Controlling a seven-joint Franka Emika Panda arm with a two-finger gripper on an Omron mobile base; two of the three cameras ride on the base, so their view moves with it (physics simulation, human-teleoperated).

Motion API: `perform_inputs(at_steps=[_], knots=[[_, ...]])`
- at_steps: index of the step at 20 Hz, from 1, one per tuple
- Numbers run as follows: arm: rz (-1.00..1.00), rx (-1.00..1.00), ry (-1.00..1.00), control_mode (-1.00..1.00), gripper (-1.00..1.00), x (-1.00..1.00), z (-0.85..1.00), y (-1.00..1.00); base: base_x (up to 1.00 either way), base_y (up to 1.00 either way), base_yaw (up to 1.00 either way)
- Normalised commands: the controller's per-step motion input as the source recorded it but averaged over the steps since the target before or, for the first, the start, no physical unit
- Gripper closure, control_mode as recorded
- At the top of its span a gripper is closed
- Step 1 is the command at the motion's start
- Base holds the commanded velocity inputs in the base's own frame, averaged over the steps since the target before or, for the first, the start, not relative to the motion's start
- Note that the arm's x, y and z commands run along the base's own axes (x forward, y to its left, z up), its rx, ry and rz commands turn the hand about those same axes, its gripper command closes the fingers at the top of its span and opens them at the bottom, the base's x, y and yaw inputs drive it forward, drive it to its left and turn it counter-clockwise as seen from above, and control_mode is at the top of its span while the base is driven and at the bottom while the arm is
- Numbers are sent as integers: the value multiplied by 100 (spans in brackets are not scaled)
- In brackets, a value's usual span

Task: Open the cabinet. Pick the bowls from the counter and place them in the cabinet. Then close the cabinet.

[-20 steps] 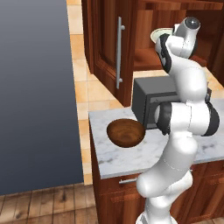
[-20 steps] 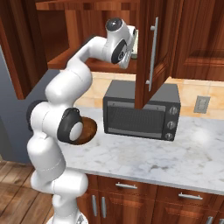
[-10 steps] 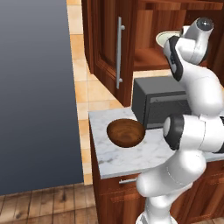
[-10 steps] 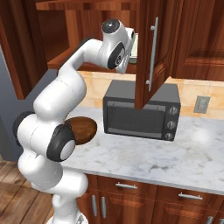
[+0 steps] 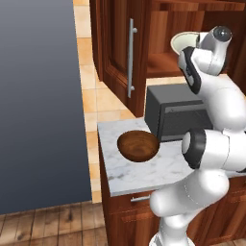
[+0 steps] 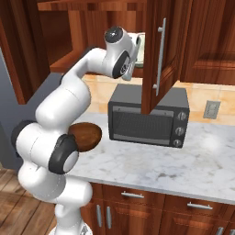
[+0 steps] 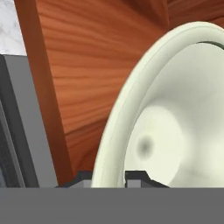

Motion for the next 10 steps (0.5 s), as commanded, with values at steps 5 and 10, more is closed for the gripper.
perform_inputs(at_steps=[5, 10], knots=[[1, 0, 10, -100, 100, 60, -1, -11, 0, 0, 0], [3, 2, 8, -100, 100, 60, -1, -20, 0, 0, 0]])
